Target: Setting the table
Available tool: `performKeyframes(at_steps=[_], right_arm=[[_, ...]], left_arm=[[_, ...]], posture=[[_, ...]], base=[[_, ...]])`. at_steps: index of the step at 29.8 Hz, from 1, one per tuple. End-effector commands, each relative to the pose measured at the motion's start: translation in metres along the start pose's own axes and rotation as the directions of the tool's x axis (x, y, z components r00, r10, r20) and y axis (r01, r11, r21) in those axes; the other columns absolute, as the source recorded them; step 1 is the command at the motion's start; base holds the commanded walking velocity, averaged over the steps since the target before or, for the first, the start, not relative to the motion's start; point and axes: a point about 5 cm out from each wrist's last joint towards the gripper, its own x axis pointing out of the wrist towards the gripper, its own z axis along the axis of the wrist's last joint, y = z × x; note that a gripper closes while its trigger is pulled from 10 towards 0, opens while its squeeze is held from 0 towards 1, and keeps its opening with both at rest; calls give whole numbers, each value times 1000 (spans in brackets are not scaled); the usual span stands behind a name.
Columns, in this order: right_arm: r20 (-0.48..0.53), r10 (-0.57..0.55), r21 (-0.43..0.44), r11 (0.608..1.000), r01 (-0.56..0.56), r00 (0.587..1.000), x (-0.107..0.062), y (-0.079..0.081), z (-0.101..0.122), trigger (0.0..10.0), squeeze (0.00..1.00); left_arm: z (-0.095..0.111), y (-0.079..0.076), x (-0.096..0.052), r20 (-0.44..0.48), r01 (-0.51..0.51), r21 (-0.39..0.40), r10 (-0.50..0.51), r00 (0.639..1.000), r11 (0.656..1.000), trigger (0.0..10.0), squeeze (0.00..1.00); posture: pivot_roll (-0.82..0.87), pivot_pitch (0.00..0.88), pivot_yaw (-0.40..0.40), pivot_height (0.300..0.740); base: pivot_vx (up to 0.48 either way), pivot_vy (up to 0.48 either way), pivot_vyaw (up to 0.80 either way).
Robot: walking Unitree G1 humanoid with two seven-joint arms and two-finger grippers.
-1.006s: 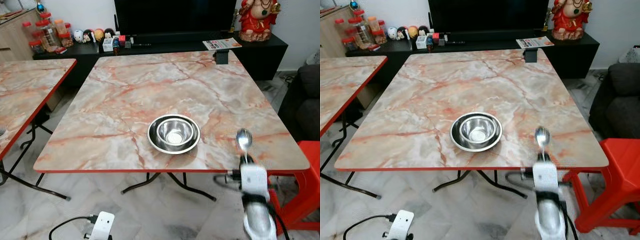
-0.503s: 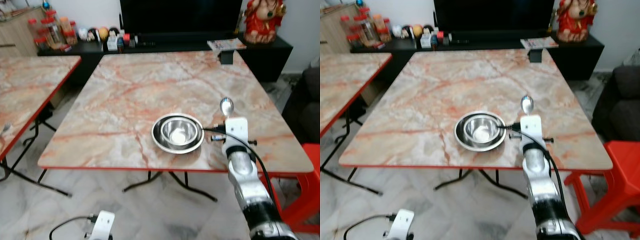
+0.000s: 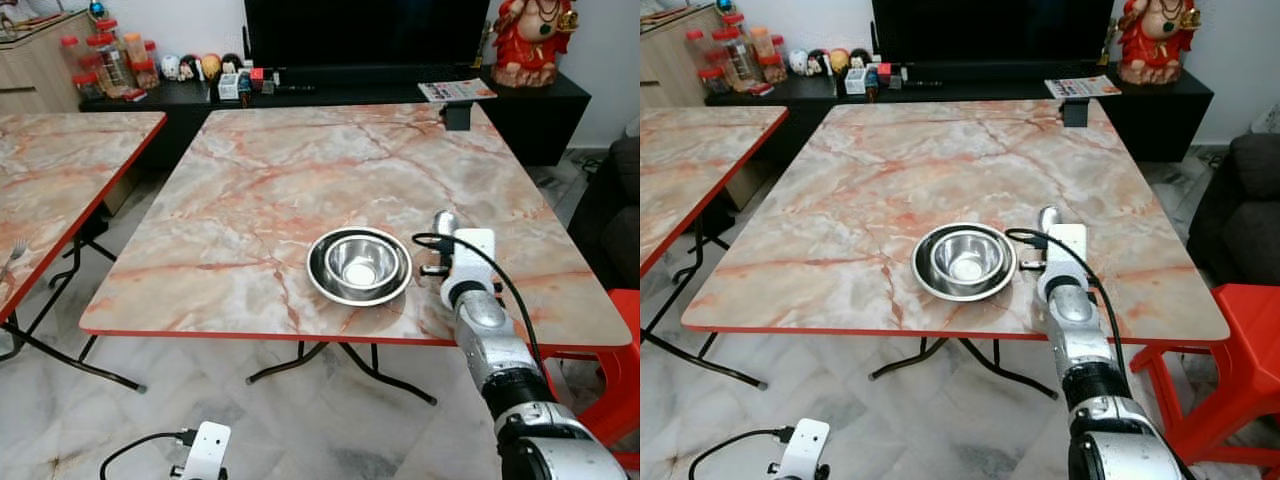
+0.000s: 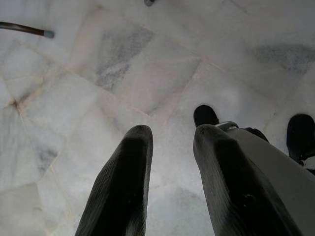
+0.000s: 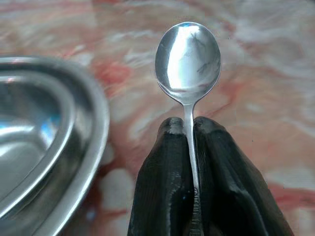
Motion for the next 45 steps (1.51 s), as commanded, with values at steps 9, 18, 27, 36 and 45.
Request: performKeyframes(at_steps=[9, 18, 27, 36, 45], right_arm=[[-40, 39, 10, 999, -39, 998, 2, 1, -3, 10000, 0], [-51, 20, 25, 1000, -19, 999, 2, -2, -8, 10000, 0], [-52, 10, 33, 999, -8, 999, 2, -2, -9, 10000, 0], [-48, 15, 39, 999, -13, 999, 2, -2, -9, 10000, 8], [-43, 27, 43, 999, -26, 999, 1, 2, -11, 10000, 875]], left_arm=[[-2, 5, 0, -16, -16, -13, 16, 1000, 1000, 10000, 0], [-4, 6, -1, -20, -15, -12, 14, 1000, 1000, 10000, 0], [-5, 7, -1, -21, -17, -10, 17, 1000, 1000, 10000, 0], [-4, 8, -1, -19, -21, -9, 20, 1000, 1000, 10000, 0], [-5, 9, -1, -20, -21, -6, 21, 1000, 1000, 10000, 0]], posture=[[-52, 0, 25, 740], [-49, 0, 30, 740], [-46, 0, 33, 740], [-44, 0, 32, 740], [-42, 0, 36, 740]], base=[[0, 0, 0], [0, 0, 0], [0, 0, 0], [0, 0, 0], [0, 0, 0]])
